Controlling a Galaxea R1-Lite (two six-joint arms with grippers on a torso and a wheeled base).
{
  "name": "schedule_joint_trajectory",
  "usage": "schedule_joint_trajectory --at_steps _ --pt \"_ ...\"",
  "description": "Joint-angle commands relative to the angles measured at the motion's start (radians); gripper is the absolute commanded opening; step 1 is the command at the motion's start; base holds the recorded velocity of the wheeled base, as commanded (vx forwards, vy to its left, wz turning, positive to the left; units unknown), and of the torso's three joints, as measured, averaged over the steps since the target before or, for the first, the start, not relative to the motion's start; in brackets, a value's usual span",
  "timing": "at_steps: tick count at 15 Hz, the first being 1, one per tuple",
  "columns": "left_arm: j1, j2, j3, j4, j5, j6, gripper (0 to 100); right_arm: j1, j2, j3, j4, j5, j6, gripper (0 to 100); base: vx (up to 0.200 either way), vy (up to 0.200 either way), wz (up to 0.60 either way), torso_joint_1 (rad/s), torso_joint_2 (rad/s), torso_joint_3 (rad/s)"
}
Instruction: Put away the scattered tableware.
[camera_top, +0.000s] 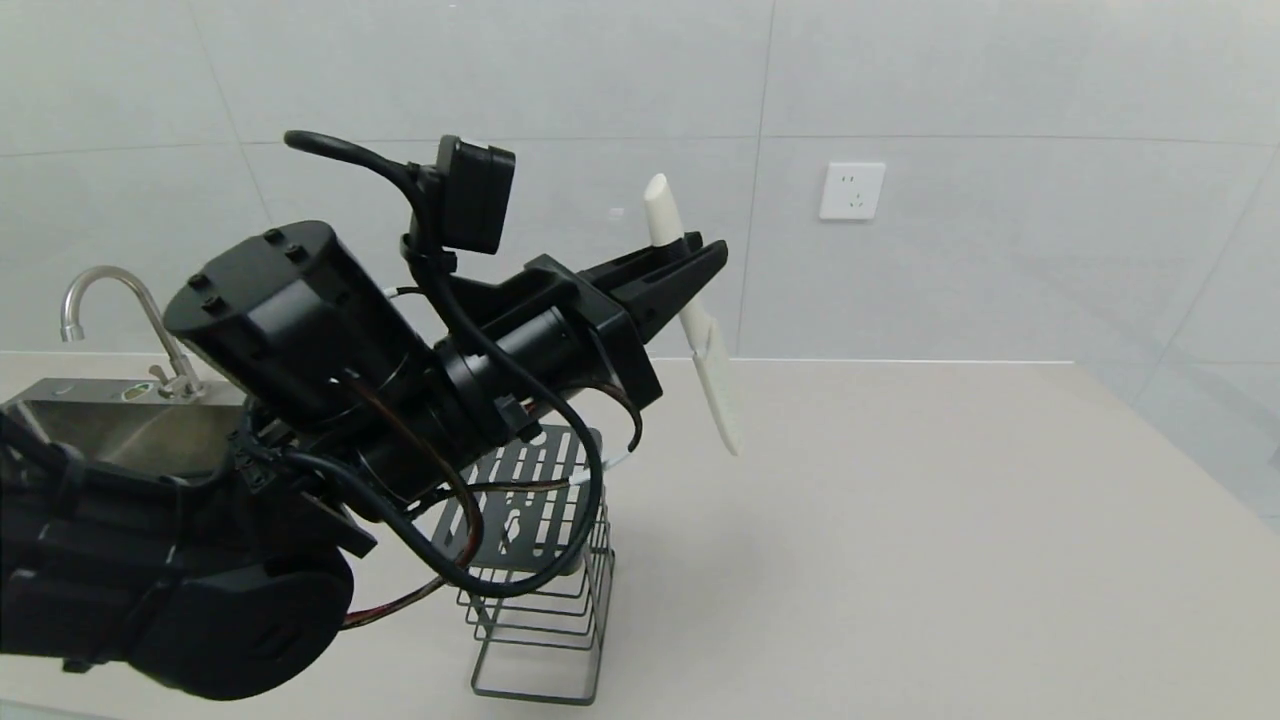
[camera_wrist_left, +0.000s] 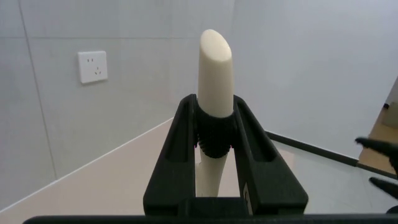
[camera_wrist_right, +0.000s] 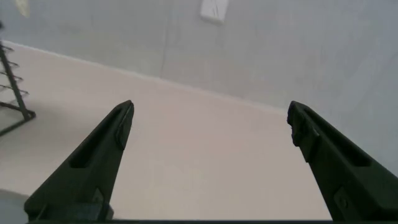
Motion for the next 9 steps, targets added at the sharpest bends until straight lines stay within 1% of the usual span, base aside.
schedule_joint_trajectory --at_steps 1,3,5,8,9 --pt "0.033 -0.058 0.008 0.021 0.000 -0.001 0 0.001 -0.024 0.002 0.045 -0.043 0.069 100 0.000 0.000 0.00 0.000 0.00 0.000" --pt "0.061 -0.124 0.032 0.077 0.000 -0.001 0 0.001 -0.025 0.002 0.049 -0.063 0.087 100 0.000 0.000 0.00 0.000 0.00 0.000" --pt "0.067 -0.173 0.054 0.106 0.000 -0.001 0 0.001 -0.025 0.002 0.049 -0.063 0.087 100 0.000 0.000 0.00 0.000 0.00 0.000" --pt "0.067 -0.219 0.109 0.111 0.002 -0.001 0 0.001 -0.025 0.001 0.049 -0.063 0.086 100 0.000 0.000 0.00 0.000 0.00 0.000" --pt "0.067 -0.223 0.121 0.114 0.002 0.004 0 0.001 -0.025 0.001 0.049 -0.065 0.083 100 0.000 0.000 0.00 0.000 0.00 0.000"
